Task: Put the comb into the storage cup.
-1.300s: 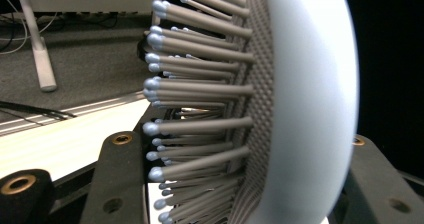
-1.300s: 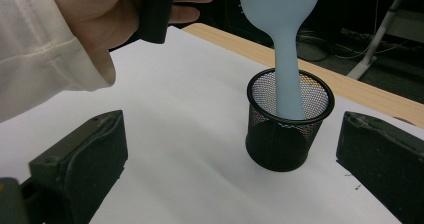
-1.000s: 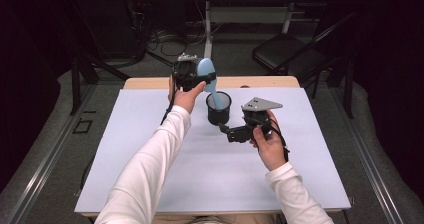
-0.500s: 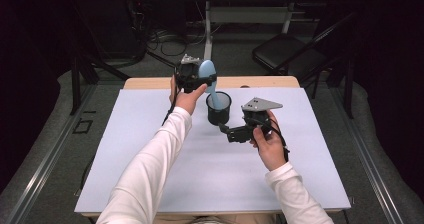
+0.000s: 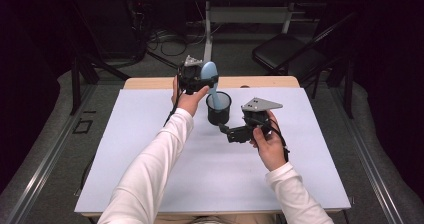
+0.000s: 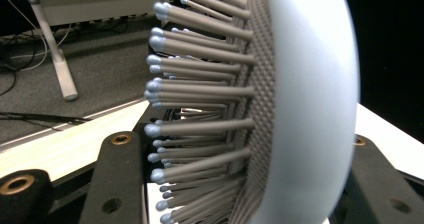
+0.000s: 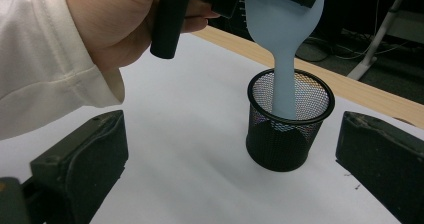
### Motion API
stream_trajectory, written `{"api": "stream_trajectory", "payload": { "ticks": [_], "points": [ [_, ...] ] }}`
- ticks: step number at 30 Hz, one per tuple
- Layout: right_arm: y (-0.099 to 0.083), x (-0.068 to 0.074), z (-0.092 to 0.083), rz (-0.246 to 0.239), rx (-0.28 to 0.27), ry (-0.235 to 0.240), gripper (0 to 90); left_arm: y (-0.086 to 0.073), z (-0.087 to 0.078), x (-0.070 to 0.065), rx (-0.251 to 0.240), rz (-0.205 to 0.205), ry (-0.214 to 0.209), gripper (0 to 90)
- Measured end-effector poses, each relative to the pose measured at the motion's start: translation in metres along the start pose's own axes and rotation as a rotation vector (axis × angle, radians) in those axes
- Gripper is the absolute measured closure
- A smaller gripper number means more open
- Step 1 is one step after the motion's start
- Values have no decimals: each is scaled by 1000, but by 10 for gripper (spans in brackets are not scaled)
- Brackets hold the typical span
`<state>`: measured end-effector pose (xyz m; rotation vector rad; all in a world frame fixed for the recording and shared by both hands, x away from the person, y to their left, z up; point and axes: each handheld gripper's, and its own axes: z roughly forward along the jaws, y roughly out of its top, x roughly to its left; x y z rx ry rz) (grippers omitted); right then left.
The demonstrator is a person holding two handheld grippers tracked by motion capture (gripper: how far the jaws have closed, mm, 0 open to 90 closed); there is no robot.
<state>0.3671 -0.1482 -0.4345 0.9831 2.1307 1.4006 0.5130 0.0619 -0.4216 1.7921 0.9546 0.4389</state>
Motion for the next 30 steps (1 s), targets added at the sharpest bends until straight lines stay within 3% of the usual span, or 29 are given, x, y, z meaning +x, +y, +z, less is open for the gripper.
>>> {"api": "stream_trajectory", "payload": {
  "ticks": [30],
  "points": [
    [0, 0, 0, 0, 1, -1, 3, -14, 13, -4, 24, 29, 6, 473]
  ]
}}
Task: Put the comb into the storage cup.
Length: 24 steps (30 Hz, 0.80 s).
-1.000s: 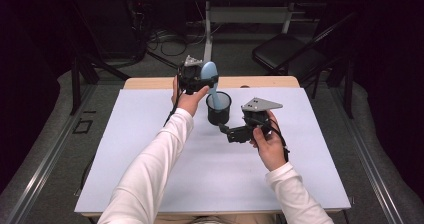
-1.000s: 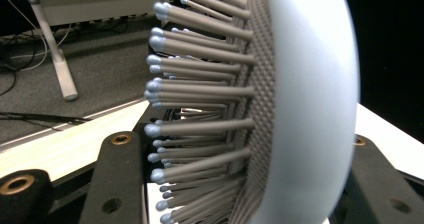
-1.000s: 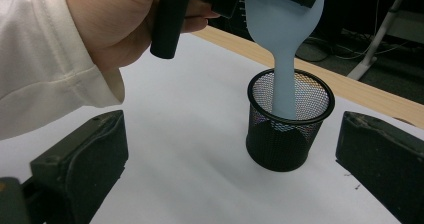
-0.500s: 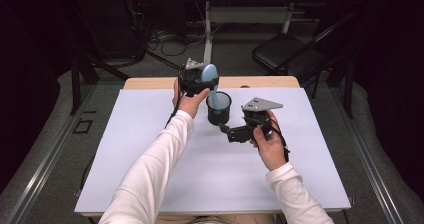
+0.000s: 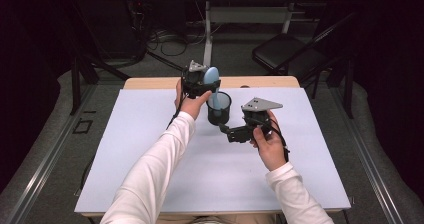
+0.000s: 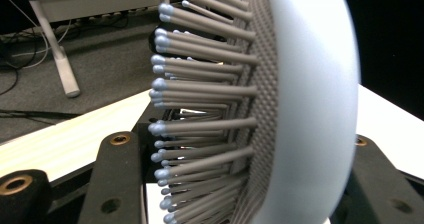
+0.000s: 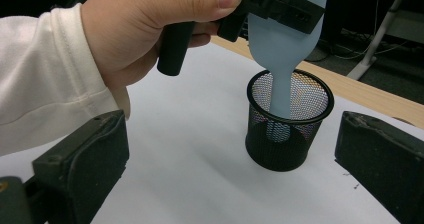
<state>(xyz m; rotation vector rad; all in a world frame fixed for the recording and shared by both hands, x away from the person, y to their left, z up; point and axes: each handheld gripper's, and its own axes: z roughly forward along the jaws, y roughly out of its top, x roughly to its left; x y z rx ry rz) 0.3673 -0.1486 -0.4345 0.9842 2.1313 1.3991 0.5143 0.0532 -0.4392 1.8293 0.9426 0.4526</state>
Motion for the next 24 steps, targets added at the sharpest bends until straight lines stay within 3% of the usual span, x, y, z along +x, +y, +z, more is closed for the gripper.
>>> {"api": "stream_trajectory", "payload": {
  "ticks": [11, 24],
  "points": [
    [0, -1, 0, 1, -2, -1, 3, -2, 3, -1, 11, 13, 4, 471],
    [0, -1, 0, -2, 0, -3, 5, -5, 6, -7, 14, 9, -29, 451]
  ]
}}
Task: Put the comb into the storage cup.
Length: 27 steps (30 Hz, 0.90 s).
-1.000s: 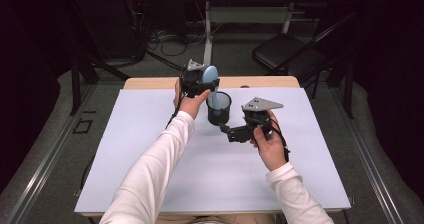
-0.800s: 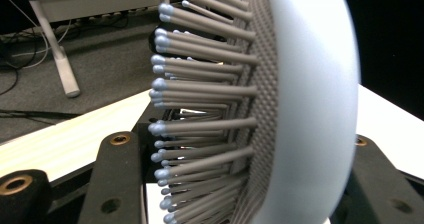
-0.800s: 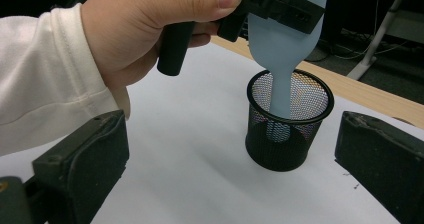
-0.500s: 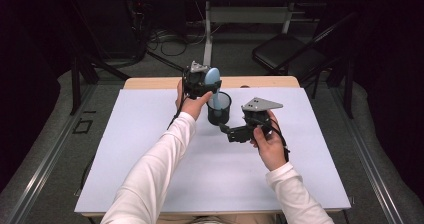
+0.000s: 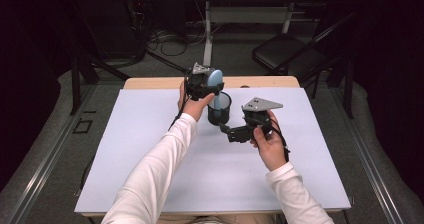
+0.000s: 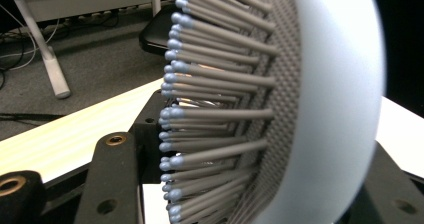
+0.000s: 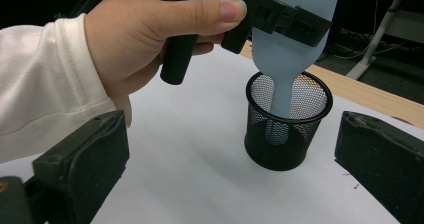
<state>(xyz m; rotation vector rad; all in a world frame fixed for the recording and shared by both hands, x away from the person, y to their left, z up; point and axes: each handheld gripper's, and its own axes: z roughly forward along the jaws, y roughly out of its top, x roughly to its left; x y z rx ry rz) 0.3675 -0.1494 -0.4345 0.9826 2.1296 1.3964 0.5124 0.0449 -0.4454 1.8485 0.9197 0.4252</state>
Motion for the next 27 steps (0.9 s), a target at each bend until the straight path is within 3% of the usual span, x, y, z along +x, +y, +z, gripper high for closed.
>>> {"api": "stream_trajectory", "payload": {
  "ticks": [11, 27],
  "points": [
    [0, 1, 0, -2, 3, -1, 10, 0, 0, -2, 7, 21, 14, 451],
    [0, 1, -1, -1, 2, -4, 10, 0, 1, 1, -8, -15, 3, 369]
  ]
}}
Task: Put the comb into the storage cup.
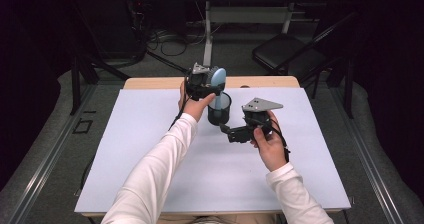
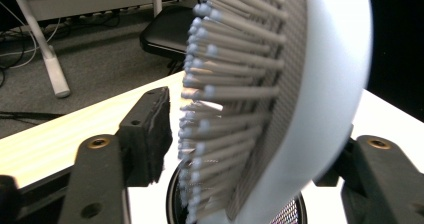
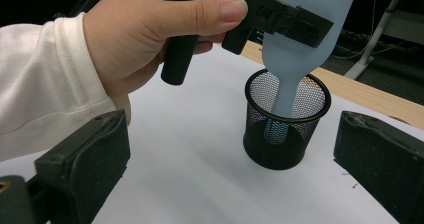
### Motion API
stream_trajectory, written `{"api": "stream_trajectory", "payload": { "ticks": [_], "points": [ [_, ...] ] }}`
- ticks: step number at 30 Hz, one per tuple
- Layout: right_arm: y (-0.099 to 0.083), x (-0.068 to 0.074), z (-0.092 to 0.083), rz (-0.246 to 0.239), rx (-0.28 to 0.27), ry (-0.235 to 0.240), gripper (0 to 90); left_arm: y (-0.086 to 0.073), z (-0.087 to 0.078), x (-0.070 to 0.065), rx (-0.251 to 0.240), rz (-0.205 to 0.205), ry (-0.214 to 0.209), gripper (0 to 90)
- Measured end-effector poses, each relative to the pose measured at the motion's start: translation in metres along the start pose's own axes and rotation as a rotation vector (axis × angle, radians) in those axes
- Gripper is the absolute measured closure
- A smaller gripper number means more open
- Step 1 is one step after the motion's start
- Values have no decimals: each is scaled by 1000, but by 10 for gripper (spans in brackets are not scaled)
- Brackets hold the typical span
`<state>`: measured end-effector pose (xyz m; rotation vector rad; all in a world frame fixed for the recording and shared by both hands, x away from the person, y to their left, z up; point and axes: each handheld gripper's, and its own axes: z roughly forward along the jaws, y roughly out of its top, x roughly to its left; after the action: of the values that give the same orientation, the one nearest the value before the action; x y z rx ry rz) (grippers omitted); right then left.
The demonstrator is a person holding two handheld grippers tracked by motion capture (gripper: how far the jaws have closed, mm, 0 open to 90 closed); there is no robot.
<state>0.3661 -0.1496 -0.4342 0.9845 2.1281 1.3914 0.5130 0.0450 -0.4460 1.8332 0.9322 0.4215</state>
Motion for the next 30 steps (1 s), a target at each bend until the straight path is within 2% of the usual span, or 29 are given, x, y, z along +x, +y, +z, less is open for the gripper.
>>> {"api": "stream_trajectory", "payload": {
  "ticks": [9, 13, 16, 23, 30],
  "points": [
    [0, 0, 0, 1, 2, -1, 10, 0, 1, -1, 8, -2, 4, 302],
    [0, 0, 1, -1, 2, -1, 10, -1, 1, 0, 11, -20, 4, 233],
    [0, 0, 1, -2, 2, 0, 10, -1, 1, 2, 3, -46, -15, 193],
    [-1, 0, 1, -1, 3, 0, 9, 0, -1, 2, 4, -60, -19, 144],
    [-1, 0, 2, -1, 4, -2, 10, -1, -1, 4, 22, -96, -23, 55]
  ]
}}
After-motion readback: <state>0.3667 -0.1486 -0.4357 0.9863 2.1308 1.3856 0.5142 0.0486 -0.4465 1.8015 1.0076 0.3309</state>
